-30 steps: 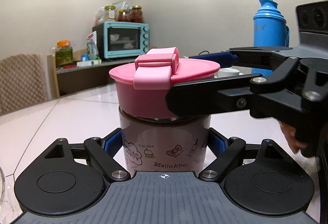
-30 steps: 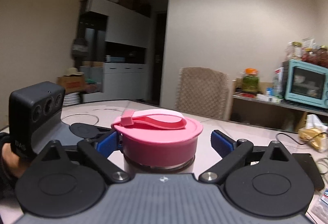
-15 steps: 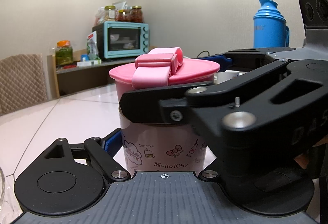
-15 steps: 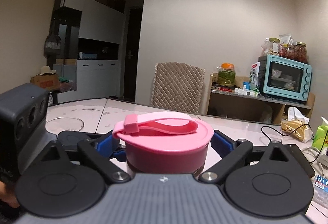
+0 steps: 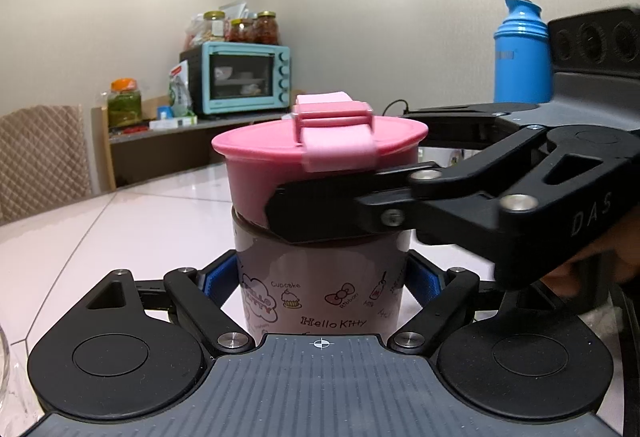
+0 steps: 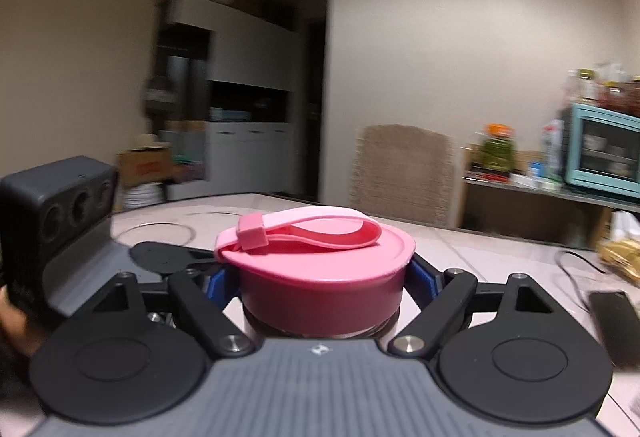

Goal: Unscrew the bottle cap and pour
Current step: 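Twist the pink lid further and lift it off with the right gripper, then carry the pink lid away from the bottle with the right gripper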

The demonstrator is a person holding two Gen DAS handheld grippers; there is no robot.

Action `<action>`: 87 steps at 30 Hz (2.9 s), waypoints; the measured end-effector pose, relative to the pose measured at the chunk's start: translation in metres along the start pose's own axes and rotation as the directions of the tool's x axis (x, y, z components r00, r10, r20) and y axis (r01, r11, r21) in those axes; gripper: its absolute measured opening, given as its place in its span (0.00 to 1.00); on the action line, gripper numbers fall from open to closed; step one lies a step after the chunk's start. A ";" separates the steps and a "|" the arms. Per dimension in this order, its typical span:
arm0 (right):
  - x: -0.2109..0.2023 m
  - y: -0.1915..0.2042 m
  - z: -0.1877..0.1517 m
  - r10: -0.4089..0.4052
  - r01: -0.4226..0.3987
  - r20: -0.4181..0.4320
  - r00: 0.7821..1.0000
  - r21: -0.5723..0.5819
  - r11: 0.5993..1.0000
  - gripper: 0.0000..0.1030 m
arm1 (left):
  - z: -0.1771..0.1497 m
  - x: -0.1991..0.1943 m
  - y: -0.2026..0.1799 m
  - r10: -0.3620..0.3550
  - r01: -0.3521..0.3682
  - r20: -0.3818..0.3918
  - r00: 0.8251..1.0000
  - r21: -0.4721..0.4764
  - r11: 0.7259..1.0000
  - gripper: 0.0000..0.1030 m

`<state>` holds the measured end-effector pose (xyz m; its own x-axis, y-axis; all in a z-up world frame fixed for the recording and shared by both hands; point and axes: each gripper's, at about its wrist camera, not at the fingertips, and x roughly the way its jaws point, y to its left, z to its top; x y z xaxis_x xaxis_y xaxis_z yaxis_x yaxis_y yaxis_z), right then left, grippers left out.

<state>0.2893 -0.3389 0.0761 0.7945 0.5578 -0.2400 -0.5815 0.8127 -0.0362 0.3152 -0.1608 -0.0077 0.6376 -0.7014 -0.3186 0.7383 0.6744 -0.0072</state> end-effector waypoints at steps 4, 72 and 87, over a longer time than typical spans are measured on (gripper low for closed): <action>-0.002 -0.018 -0.003 0.100 -0.100 0.034 0.994 0.000 0.995 0.82 | 0.000 0.000 0.000 -0.001 0.001 0.000 1.000 -0.001 1.000 0.87; -0.037 -0.041 -0.022 -0.253 0.257 -0.049 0.966 0.209 0.943 0.82 | -0.002 -0.027 -0.020 0.429 -0.428 -0.027 0.903 -0.124 0.895 0.87; -0.019 -0.034 -0.037 -0.297 0.329 -0.211 0.931 0.135 0.935 0.82 | 0.006 -0.022 -0.023 0.453 -0.456 -0.048 0.890 -0.107 0.884 0.87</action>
<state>0.2875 -0.3828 0.0459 0.8759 0.2426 -0.4170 -0.2586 0.9658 0.0187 0.2854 -0.1619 0.0050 0.8914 -0.3077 -0.3328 0.3384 0.9403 0.0370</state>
